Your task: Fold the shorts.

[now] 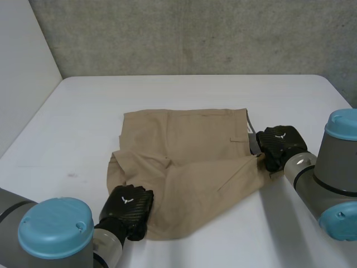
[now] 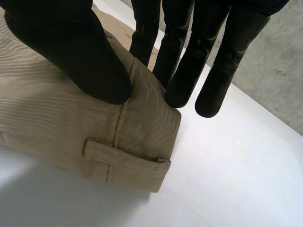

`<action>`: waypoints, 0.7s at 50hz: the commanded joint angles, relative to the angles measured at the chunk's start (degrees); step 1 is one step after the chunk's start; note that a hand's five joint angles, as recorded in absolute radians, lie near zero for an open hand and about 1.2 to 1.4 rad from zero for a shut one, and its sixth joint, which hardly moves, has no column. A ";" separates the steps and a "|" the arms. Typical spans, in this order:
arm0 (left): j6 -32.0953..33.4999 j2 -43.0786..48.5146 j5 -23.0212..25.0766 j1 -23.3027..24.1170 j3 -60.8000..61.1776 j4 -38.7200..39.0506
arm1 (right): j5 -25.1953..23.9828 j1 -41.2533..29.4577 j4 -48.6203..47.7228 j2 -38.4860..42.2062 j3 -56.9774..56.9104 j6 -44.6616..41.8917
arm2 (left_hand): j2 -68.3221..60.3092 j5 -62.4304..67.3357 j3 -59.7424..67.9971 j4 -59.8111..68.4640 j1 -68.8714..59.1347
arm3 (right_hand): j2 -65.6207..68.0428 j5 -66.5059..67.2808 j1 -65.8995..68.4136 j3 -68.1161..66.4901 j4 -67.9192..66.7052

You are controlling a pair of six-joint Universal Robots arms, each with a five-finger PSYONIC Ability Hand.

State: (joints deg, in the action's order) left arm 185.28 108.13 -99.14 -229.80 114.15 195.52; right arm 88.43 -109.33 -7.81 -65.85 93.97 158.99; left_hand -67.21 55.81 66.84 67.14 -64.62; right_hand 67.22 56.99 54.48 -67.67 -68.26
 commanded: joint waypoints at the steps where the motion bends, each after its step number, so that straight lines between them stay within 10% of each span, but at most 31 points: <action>1: 0.17 -2.04 -0.09 -0.04 0.37 -1.10 | -0.01 -0.01 0.08 -0.76 0.16 0.00 | -12.79 14.19 13.16 12.86 -15.38 | 12.78 13.01 25.52 -12.33 -11.74; 11: 1.49 -14.34 0.35 -0.30 0.46 -3.83 | -0.10 -0.45 0.69 -3.14 0.60 -0.70 | -12.79 14.19 13.16 12.86 -15.38 | 12.78 13.01 25.52 -12.33 -11.74; 13: 2.19 -14.61 0.44 -0.21 0.72 -4.97 | -0.18 -0.45 0.61 -3.40 0.69 -0.70 | 11.68 -10.28 -11.31 -11.61 9.09 | 12.78 13.01 25.52 -12.33 -11.74; 23: 2.46 -11.11 0.18 0.05 2.74 -7.52 | -0.10 -0.45 0.43 -3.23 1.30 -0.88 | 35.60 -34.20 -35.22 -35.53 33.00 | 12.78 13.01 25.52 -12.33 -11.74; 35: 2.63 -4.60 0.26 0.31 2.57 -6.38 | -0.53 -0.45 0.43 -3.23 1.48 -0.88 | 30.25 -28.86 -29.88 -30.18 27.66 | 12.78 13.01 25.52 -12.33 -11.74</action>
State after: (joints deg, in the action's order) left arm 187.88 100.11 -98.91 -229.53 117.08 188.07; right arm 88.15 -109.77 -7.42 -69.08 95.37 158.09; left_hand -30.09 20.05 30.23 29.98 -29.71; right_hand 67.23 56.99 54.48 -67.67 -68.26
